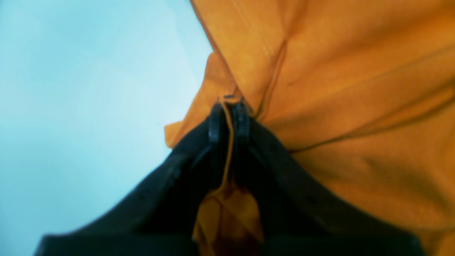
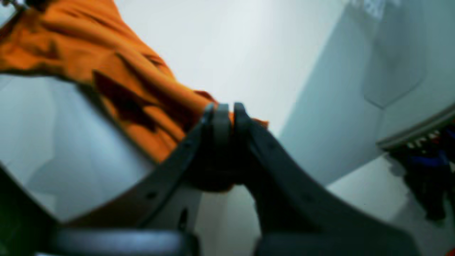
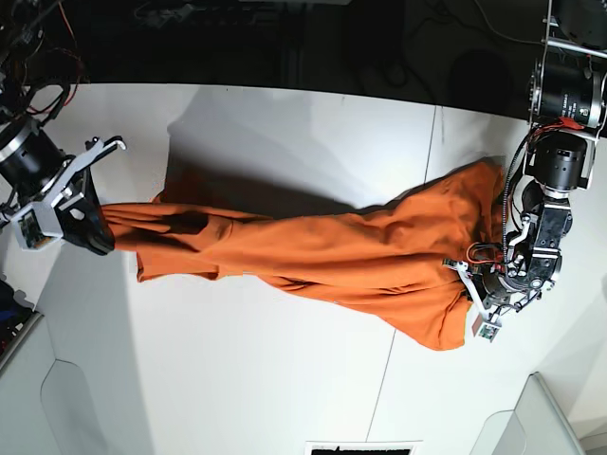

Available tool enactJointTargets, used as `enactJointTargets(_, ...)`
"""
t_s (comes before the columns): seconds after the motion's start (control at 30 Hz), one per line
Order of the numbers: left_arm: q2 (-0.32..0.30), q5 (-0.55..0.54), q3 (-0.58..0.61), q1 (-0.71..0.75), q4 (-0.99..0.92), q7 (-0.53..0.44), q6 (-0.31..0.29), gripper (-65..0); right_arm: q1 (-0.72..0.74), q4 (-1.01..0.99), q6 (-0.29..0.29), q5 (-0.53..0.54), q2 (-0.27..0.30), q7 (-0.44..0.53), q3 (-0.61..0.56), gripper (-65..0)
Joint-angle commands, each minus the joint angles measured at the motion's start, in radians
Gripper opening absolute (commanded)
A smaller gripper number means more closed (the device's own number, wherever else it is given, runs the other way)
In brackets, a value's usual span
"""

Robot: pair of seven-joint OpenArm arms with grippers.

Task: Layout the t-shirt on the table in an organized manner, then fold the t-shirt properly
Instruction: 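Release the shirt with both grippers and reposition the left gripper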

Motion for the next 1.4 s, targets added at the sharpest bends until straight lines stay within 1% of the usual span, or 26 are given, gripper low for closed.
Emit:
enactJointTargets(0.0, -0.011, 0.003, -0.005, -0.024, 0.008, 0.021, -0.013, -58.5, -0.024, 0.036, 0.013, 0.021, 0.011, 0.016, 0.019, -65.0)
enactJointTargets(0.07, -0.011, 0.003, -0.005, -0.024, 0.008, 0.036, -0.028, -58.5, -0.079, 0.063, 0.02, 0.034, 0.011, 0.011, 0.026, -65.0)
enactJointTargets(0.2, -0.015, 0.002, -0.005, -0.024, 0.008, 0.063, -0.032, -58.4, -0.165, 0.073, 0.027, 0.064, 0.011, 0.003, 0.025, -65.0)
enactJointTargets(0.3, -0.027, -0.013, -0.005, -0.024, 0.008, 0.065, -0.076, -57.9, -0.215, 0.067, 0.029, 0.064, 0.011, -0.01, 0.025, -65.0)
enactJointTargets(0.33, -0.034, -0.027, -0.005, -0.024, 0.008, 0.065, -0.088, -55.3, -0.23, 0.062, 0.029, 0.064, 0.011, -0.013, 0.025, -65.0)
enactJointTargets(0.43, -0.058, -0.087, -0.005, -0.024, 0.008, 0.065, -0.122, -43.4, -0.274, 0.039, 0.029, 0.064, 0.011, -0.027, 0.025, -65.0)
enactJointTargets(0.47, -0.065, -0.11, -0.005, -0.024, 0.008, 0.065, -0.128, -40.7, -0.287, 0.028, 0.029, 0.064, 0.011, -0.027, 0.025, -65.0)
enactJointTargets(0.5, -0.073, -0.128, -0.005, -0.024, 0.009, 0.065, -0.129, -39.9, -0.298, 0.016, 0.029, 0.064, 0.011, -0.027, 0.025, -65.0)
enactJointTargets(0.53, -0.078, -0.146, -0.005, -0.024, 0.012, 0.065, -0.135, -39.8, -0.308, 0.003, 0.029, 0.064, 0.011, -0.027, 0.025, -60.8)
enactJointTargets(0.6, -0.088, -0.168, -0.005, -0.024, 0.023, 0.066, -0.155, -39.8, -0.316, -0.027, 0.029, 0.064, 0.011, -0.025, 0.025, -49.6)
enactJointTargets(0.63, -0.092, -0.182, -0.005, -0.024, 0.029, 0.069, -0.158, -39.8, -0.316, -0.04, 0.029, 0.064, 0.011, -0.024, 0.025, -45.0)
enactJointTargets(0.67, -0.098, -0.19, -0.005, -0.024, 0.039, 0.073, -0.158, -39.8, -0.316, -0.051, 0.029, 0.064, 0.011, -0.013, 0.025, -41.8)
enactJointTargets(0.7, -0.103, -0.195, -0.005, -0.024, 0.048, 0.077, -0.158, -39.8, -0.315, -0.057, 0.028, 0.063, 0.011, 0.004, 0.026, -40.0)
enactJointTargets(0.77, -0.115, -0.22, -0.005, -0.024, 0.072, 0.089, -0.158, -39.8, -0.314, -0.058, 0.018, 0.063, 0.011, 0.045, 0.026, -39.9)
enactJointTargets(0.83, -0.127, -0.247, -0.005, -0.024, 0.113, 0.108, -0.158, -39.8, -0.294, -0.058, 0.003, 0.04, 0.011, 0.089, 0.026, -39.9)
enactJointTargets(0.93, -0.137, -0.293, -0.005, -0.023, 0.19, 0.146, -0.159, -39.8, -0.224, -0.059, -0.034, -0.011, 0.011, 0.094, 0.026, -39.9)
enactJointTargets(1.0, -0.141, -0.333, -0.005, -0.018, 0.249, 0.183, -0.164, -39.9, -0.18, -0.064, -0.047, -0.042, 0.011, 0.094, 0.026, -39.9)
enactJointTargets(1.1, -0.14, -0.392, -0.005, -0.008, 0.333, 0.235, -0.201, -39.9, -0.14, -0.099, -0.058, -0.065, 0.011, 0.106, 0.026, -39.9)
enactJointTargets(1.17, -0.14, -0.41, -0.005, 0.006, 0.385, 0.245, -0.222, -39.9, -0.123, -0.146, -0.058, -0.063, 0.011, 0.111, 0.026, -39.9)
enactJointTargets(1.27, -0.138, -0.41, -0.005, 0.039, 0.451, 0.245, -0.229, -39.9, -0.118, -0.22, -0.056, -0.042, 0.011, 0.106, 0.026, -39.9)
enactJointTargets(1.33, -0.138, -0.408, -0.005, 0.067, 0.476, 0.245, -0.229, -39.9, -0.123, -0.24, -0.042, -0.019, 0.012, 0.053, 0.026, -39.9)
enactJointTargets(1.37, -0.138, -0.408, -0.005, 0.081, 0.483, 0.245, -0.229, -39.9, -0.126, -0.241, -0.023, -0.008, 0.012, 0.015, 0.026, -40.0)
